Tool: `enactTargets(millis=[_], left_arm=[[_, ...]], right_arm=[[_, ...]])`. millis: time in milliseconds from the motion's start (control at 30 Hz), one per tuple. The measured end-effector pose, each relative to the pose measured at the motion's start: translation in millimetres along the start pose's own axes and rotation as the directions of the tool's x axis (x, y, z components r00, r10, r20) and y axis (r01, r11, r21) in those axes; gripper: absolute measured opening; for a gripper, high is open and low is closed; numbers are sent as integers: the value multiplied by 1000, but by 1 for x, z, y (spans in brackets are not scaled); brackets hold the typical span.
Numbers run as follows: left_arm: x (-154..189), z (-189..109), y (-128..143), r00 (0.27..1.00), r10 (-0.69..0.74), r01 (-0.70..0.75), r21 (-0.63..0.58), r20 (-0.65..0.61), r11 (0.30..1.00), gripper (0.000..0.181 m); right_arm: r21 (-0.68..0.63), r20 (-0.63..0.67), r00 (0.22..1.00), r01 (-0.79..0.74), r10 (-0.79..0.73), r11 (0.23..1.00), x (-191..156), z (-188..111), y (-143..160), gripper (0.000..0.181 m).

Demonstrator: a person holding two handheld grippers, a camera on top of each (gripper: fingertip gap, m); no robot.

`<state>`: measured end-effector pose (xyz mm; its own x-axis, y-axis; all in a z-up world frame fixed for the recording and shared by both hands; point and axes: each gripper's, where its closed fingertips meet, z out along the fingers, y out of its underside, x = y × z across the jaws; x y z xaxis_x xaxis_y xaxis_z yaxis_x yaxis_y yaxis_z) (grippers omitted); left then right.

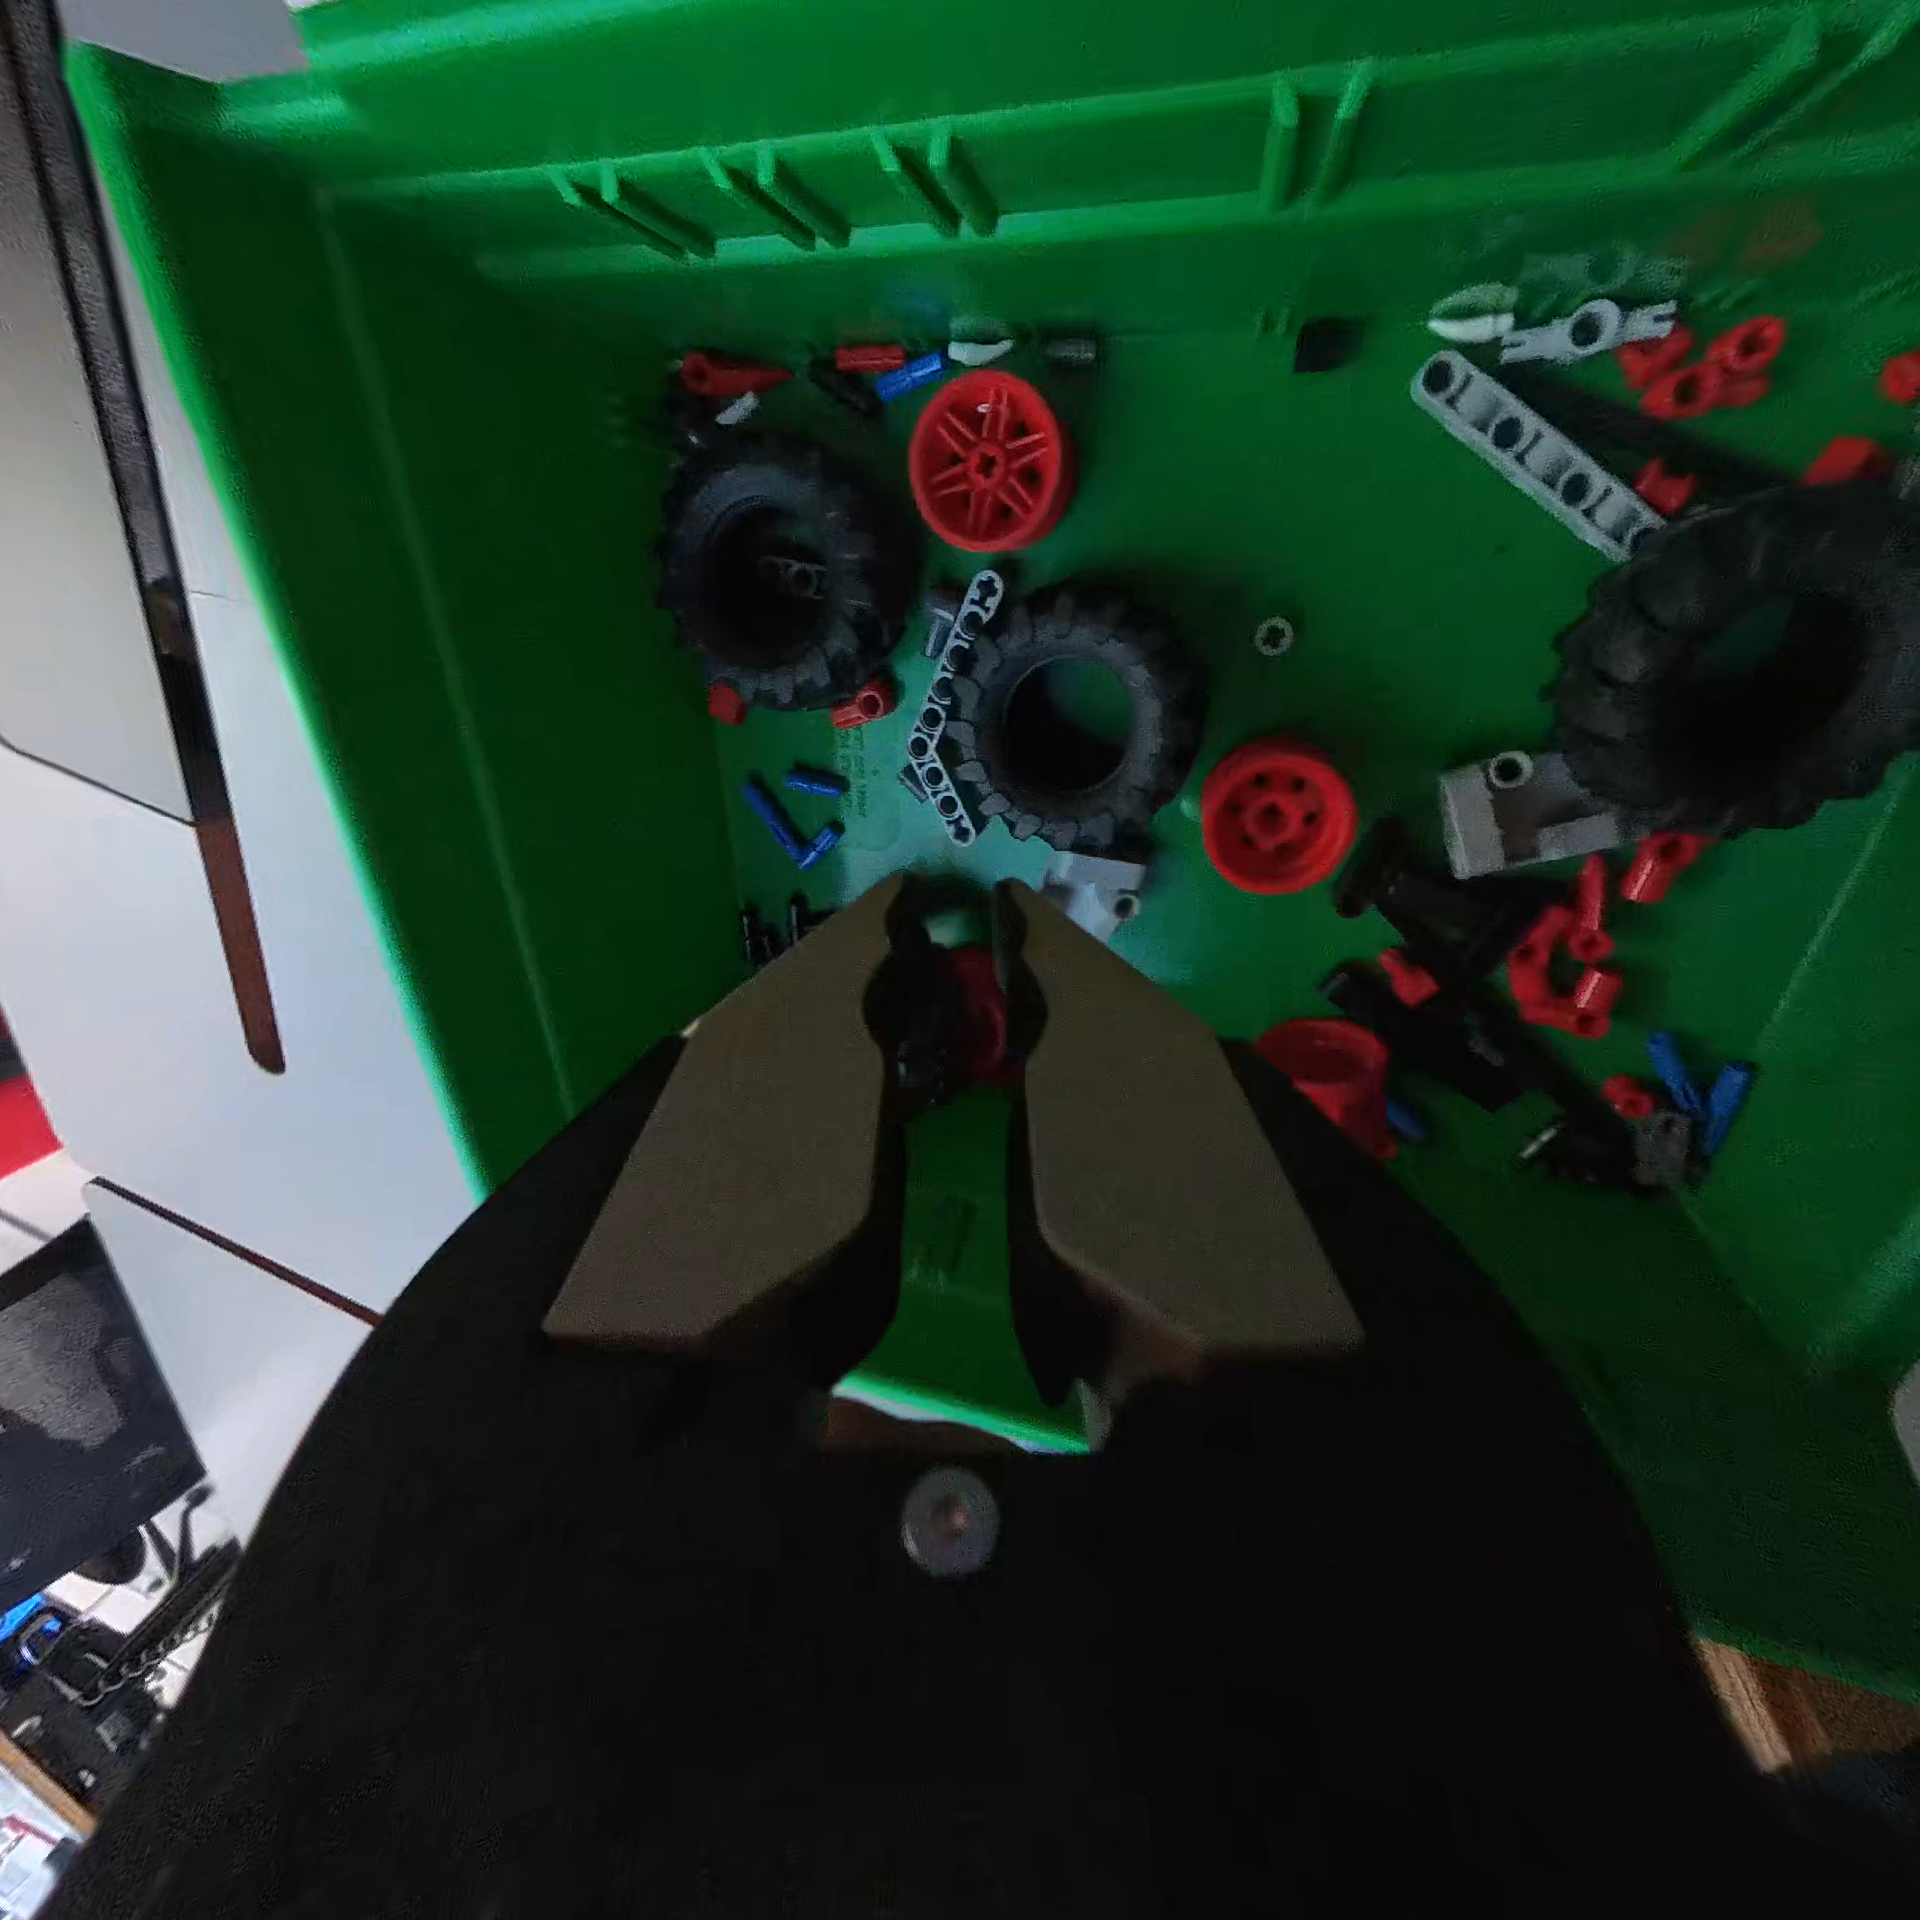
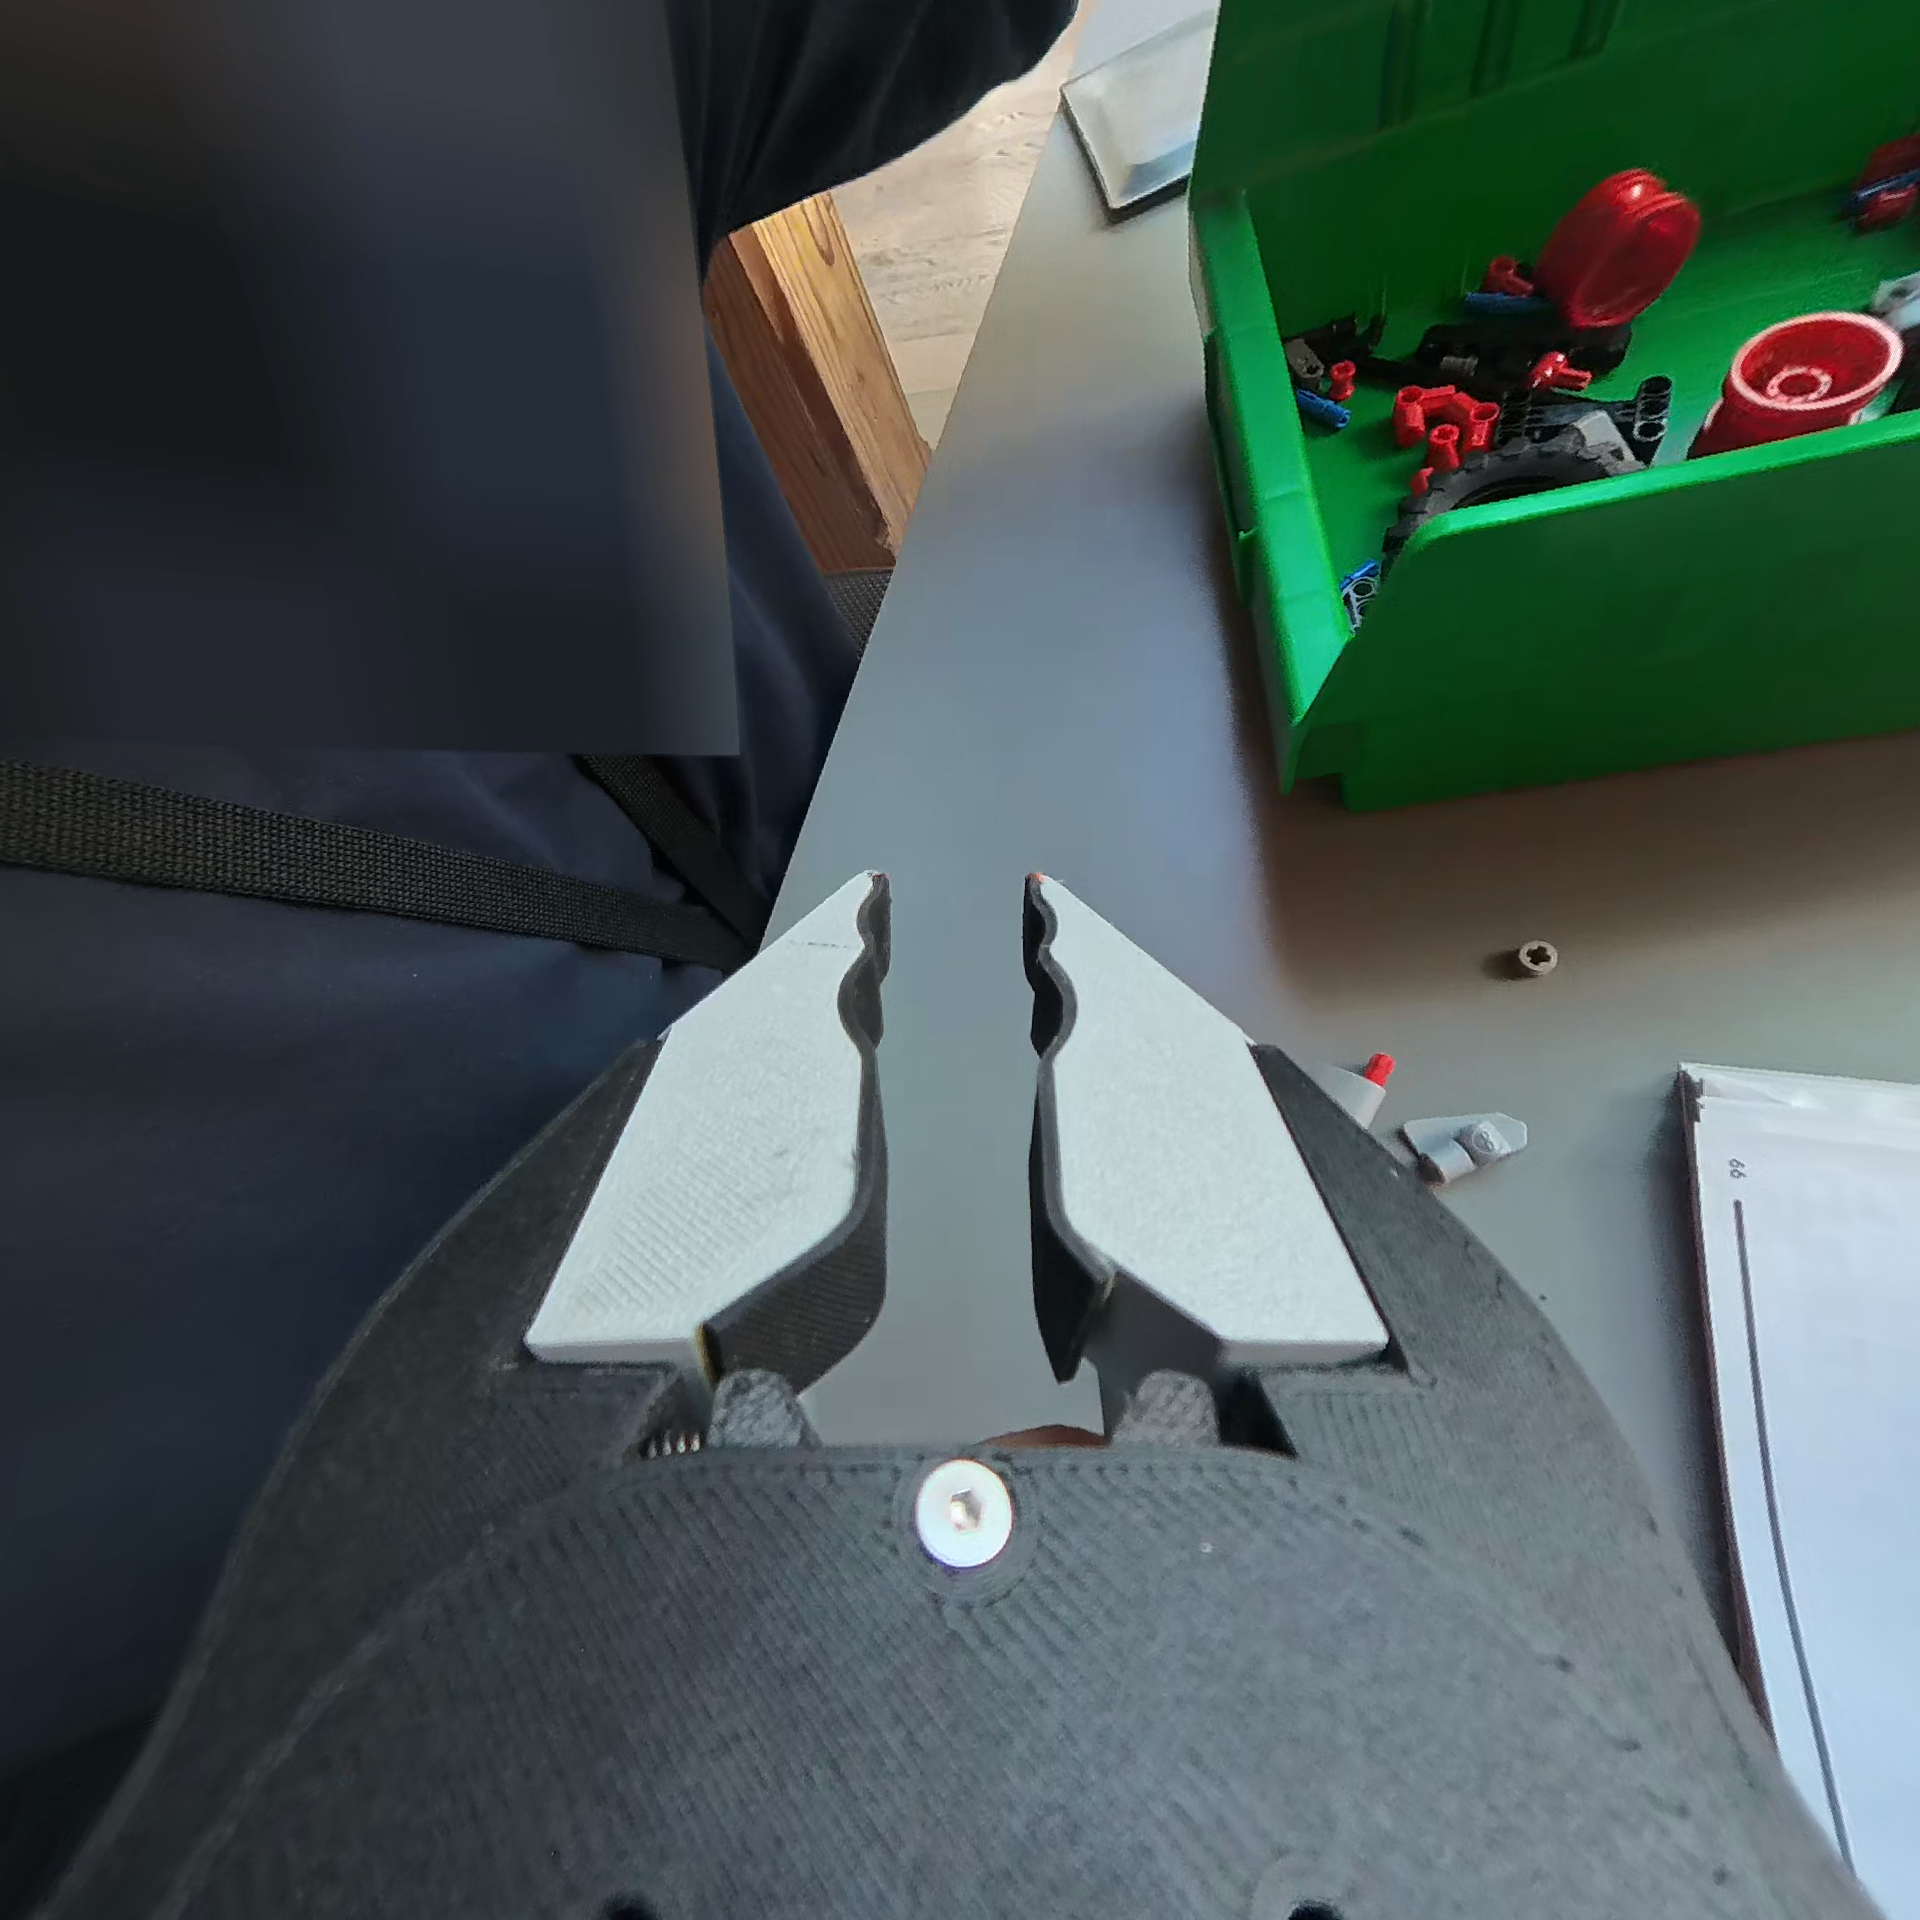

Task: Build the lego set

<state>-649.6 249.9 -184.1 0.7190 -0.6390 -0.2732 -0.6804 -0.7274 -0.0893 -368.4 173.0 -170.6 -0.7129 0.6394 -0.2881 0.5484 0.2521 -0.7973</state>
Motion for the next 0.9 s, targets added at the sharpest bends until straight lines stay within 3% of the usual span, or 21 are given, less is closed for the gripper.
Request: enactTargets(millis=[33, 200, 333, 467, 567, 700, 900], left_arm=[[-4, -3, -2, 999, -20, 20, 21, 41, 1000, 13], [-5, -32, -16, 972, -157, 119, 209, 175, 971, 26], [28, -61, -14, 973, -153, 100, 282, 174, 954, 28], [62, -82, -5, 983, -116, 70, 297, 140, 952, 29], [87, -91, -11, 988, -112, 71, 332, 107, 941, 31], [142, -93, -37, 1000, -27, 26, 430, -5, 903, 33], [164, -48, -41, 995, -9, -19, 282, 97, 959, 38]], right_arm=[[5, -10, 1000, 14, -14, 1000, -1, -3, -1, 23], [107, -131, 989, 89, -75, 990, -6, -36, -16, 26], [196, -273, 957, 150, -93, 969, -20, -78, -30, 30], [209, -499, 863, 207, -78, 956, -35, -135, -28, 28], [168, -667, 745, 174, -18, 970, -39, -184, -2, 29], [155, -808, 580, 44, 102, 987, -46, -244, 57, 41], [303, -887, 356, -33, 294, 953, -83, -328, 133, 44]])
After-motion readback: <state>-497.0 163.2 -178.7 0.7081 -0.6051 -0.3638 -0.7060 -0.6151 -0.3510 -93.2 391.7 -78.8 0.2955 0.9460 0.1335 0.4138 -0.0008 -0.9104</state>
